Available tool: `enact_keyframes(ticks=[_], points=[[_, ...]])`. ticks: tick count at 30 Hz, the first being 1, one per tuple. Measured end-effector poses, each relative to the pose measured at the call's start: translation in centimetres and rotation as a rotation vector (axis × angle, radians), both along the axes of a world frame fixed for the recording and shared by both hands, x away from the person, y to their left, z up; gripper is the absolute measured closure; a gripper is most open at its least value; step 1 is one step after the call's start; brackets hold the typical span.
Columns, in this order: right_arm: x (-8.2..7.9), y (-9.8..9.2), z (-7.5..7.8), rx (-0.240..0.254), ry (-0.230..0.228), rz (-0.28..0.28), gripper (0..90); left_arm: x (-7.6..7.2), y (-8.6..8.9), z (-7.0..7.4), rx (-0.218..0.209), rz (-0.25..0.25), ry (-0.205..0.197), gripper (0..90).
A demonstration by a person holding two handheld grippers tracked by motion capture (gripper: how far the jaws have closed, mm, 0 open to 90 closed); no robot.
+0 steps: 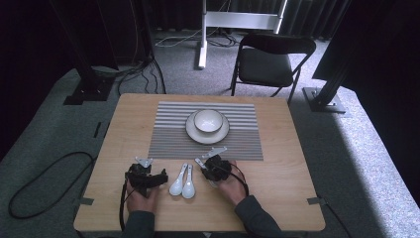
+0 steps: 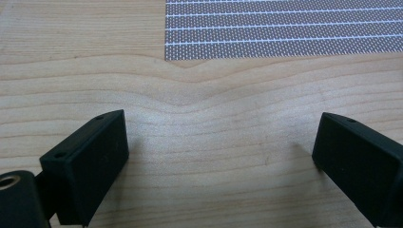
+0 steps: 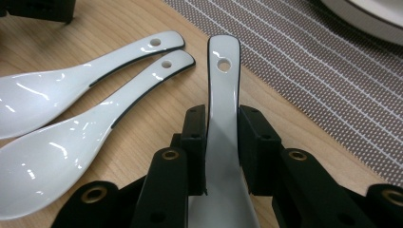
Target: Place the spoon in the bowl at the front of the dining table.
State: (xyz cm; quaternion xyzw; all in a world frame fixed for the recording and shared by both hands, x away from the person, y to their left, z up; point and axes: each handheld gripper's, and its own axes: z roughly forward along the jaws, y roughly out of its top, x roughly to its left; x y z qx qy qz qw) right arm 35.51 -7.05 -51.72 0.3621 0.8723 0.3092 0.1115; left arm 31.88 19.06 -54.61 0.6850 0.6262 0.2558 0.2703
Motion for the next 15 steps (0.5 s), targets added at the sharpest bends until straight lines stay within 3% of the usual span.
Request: enact_keyframes(ticks=[15], points=[[-0.4, -0.3, 1.6, 0.030, -0.045, -0.002, 73.6, 0.0, 0.0, 0.0, -0.001, 0.001, 0.000, 5.0]])
